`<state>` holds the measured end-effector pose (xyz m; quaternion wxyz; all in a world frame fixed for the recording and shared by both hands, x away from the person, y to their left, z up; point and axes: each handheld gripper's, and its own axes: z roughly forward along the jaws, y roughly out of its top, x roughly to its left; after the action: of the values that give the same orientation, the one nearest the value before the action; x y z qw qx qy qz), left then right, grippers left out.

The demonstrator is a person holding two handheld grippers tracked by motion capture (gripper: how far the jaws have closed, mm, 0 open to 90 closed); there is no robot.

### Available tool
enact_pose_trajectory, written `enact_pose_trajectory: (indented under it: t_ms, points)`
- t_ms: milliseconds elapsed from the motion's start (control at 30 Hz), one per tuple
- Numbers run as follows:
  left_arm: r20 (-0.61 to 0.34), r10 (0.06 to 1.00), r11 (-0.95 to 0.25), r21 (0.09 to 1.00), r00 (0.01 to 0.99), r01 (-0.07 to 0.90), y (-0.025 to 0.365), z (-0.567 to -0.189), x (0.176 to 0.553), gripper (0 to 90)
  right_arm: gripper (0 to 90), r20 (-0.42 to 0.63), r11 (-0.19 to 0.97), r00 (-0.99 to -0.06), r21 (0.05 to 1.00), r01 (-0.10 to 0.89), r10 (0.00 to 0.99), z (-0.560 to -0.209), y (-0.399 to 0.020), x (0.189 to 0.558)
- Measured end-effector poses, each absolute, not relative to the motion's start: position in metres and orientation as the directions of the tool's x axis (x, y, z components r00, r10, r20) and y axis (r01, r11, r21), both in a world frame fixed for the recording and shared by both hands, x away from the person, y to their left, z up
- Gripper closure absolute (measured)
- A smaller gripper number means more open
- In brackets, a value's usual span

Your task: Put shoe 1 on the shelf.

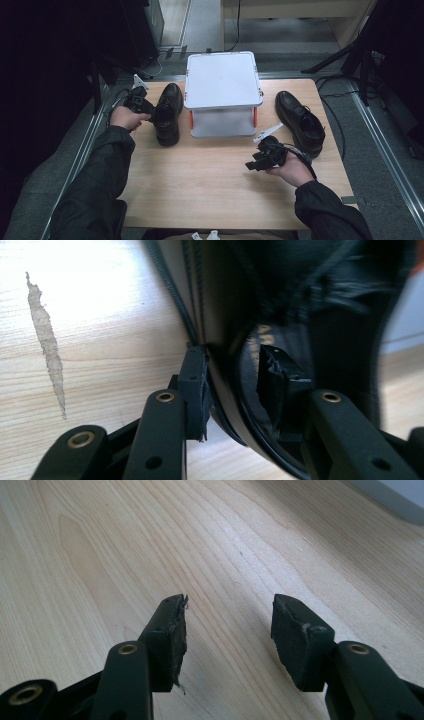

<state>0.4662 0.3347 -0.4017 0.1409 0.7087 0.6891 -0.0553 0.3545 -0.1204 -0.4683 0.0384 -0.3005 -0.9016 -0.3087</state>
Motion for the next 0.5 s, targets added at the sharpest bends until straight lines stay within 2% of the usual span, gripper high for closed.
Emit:
enact_pose_trajectory:
  t_ms: [233, 500]
  points:
    - [-0.218, 0.976, 0.03, 0.084, -0.011, 0.996, 0.329, -0.416, 0.476, 71.8, 49.0, 0.256, 0.629, -0.816, 0.533, 0.567, 0.519, -0.468, -0.121, 0.355]
    - [-0.201, 0.977, 0.08, 0.031, -0.072, 0.996, 0.331, -0.417, 0.482, 81.9, 49.5, 0.258, 0.629, -0.818, 0.535, 0.564, 0.514, -0.468, -0.12, 0.355]
